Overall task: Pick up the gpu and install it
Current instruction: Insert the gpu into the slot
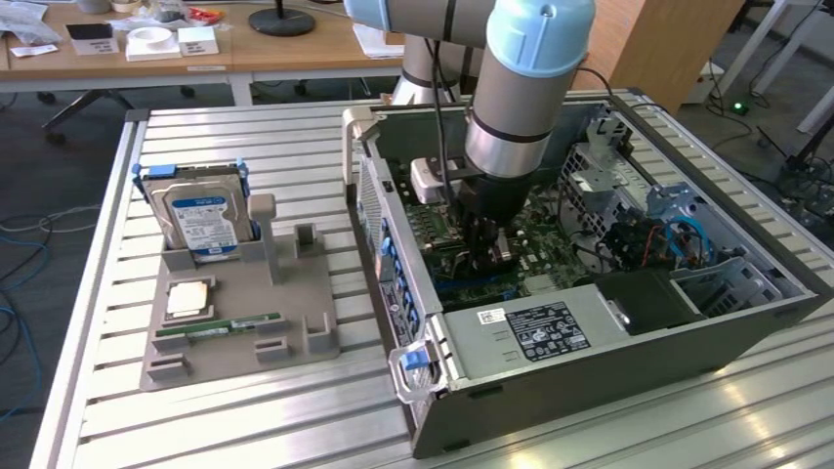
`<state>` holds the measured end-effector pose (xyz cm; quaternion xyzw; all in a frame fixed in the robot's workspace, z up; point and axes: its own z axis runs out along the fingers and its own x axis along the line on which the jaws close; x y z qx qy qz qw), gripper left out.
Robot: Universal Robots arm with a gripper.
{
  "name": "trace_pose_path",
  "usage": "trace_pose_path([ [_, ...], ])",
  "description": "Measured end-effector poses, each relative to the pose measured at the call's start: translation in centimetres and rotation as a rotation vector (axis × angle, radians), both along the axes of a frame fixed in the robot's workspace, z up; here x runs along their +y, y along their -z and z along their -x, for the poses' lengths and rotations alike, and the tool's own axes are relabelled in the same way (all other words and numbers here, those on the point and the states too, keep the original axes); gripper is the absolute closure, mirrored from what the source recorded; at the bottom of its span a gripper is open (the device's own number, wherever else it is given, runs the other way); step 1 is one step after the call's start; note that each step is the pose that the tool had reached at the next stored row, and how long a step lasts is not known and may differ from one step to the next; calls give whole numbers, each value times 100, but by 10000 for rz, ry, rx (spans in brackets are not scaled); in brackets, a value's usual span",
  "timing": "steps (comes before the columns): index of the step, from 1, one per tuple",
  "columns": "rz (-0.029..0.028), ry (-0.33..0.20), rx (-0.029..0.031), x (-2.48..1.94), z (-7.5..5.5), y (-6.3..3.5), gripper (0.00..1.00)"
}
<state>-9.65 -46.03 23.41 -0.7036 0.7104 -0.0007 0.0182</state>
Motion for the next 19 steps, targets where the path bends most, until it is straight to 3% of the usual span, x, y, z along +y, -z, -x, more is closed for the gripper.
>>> trace_pose_path([
  [19,-1,-3,-4,0,8,10,73],
])
